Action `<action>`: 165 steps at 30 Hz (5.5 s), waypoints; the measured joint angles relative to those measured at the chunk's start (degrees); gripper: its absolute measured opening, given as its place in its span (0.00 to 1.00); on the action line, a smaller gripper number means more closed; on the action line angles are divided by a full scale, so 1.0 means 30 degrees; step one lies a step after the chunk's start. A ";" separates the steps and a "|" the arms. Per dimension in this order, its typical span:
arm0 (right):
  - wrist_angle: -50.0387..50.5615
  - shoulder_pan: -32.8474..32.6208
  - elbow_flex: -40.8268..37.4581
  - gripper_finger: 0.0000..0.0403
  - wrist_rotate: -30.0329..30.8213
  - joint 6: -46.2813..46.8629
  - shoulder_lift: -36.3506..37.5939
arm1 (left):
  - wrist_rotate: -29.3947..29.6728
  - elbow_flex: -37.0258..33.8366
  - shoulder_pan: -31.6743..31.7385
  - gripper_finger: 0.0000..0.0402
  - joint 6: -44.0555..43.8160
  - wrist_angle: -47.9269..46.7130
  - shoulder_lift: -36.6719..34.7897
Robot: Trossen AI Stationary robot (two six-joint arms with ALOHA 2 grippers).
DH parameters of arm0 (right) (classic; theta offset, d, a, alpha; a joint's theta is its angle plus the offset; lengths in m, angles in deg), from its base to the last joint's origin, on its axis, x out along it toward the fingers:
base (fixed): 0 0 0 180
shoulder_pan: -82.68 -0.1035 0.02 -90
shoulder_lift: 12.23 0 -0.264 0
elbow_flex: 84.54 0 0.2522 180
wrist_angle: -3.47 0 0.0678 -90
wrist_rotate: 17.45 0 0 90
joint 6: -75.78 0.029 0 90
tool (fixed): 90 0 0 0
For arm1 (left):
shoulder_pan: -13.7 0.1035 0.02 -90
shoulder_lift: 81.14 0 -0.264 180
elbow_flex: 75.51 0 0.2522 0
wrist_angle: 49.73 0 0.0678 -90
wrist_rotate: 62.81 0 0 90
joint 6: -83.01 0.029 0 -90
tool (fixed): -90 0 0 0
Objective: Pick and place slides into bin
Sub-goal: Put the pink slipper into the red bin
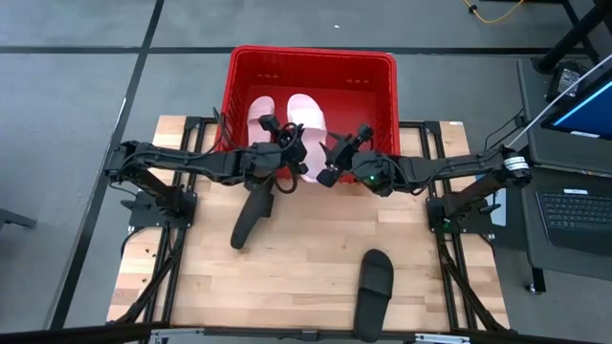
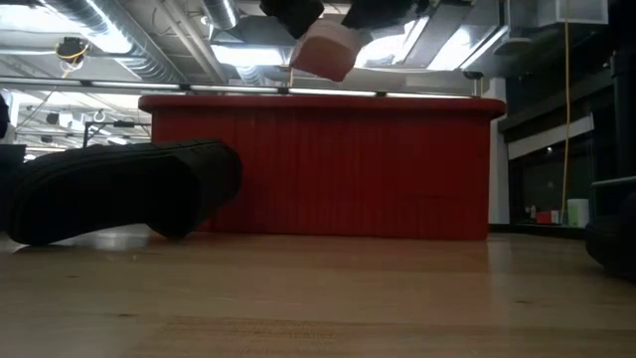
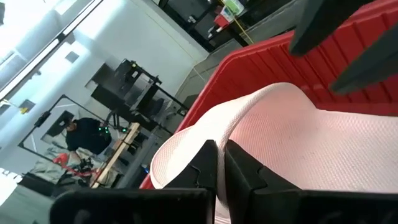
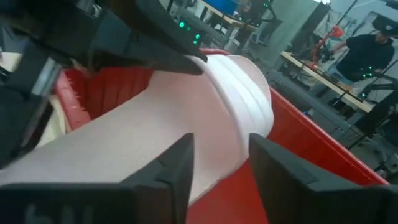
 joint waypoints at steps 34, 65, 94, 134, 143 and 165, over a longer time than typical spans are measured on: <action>0.2909 -0.2095 -0.2200 0.01 -0.2499 0.1818 0.4130 | -1.1194 -0.0661 0.5948 0.01 0.0083 -0.0277 -0.3678; -0.2774 0.4087 -0.7919 0.01 -1.0935 -0.0564 0.8322 | -1.7364 -0.2331 1.2937 0.01 -0.1423 0.1964 0.0448; -0.2374 0.4965 -0.7890 0.01 -1.0930 -0.0776 0.8314 | -1.8429 -0.2331 1.4852 0.01 -0.0752 0.1138 0.4161; -0.2359 0.4994 -0.7890 0.01 -1.0899 -0.0375 0.8314 | -1.8753 -0.2324 1.5472 0.01 0.0034 -0.0107 0.6209; -0.2359 0.4994 -0.7890 0.01 -1.0899 -0.0412 0.8309 | -1.8381 -0.2324 1.5472 0.01 0.0048 -0.0438 0.6209; -0.2068 0.4991 -0.7890 0.01 -1.0899 -0.0484 0.8307 | -1.6894 -0.2324 1.5457 0.01 -0.0462 -0.1278 0.6194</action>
